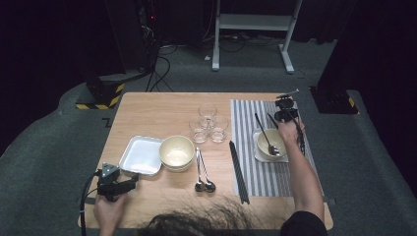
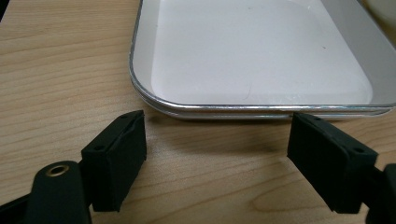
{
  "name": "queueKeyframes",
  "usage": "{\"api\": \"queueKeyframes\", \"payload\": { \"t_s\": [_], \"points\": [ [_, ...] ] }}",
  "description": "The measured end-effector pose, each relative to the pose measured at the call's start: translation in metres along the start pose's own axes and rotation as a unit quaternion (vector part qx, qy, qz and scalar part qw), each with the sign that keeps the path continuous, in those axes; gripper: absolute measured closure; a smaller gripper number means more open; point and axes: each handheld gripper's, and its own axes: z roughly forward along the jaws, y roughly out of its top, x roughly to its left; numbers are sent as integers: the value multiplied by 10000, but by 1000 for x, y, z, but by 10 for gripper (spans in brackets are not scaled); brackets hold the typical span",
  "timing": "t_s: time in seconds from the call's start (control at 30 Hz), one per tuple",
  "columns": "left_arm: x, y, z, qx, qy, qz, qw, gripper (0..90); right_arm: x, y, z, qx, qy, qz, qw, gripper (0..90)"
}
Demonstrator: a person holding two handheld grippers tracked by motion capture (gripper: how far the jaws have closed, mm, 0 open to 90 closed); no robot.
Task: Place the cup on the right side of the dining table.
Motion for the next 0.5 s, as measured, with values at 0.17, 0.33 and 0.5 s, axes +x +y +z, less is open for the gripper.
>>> {"api": "queueKeyframes", "payload": {
  "t_s": [0.17,0.33,0.5],
  "points": [
    [0,0,0,1,6,6,10000,198,-3,-1,4,82,6,49,10000,899],
    [0,0,0,-1,7,7,10000,198,-6,1,5,209,-8,104,9997,899],
    [0,0,0,-1,6,6,10000,198,-2,5,6,204,-34,64,9998,899]
  ]
}}
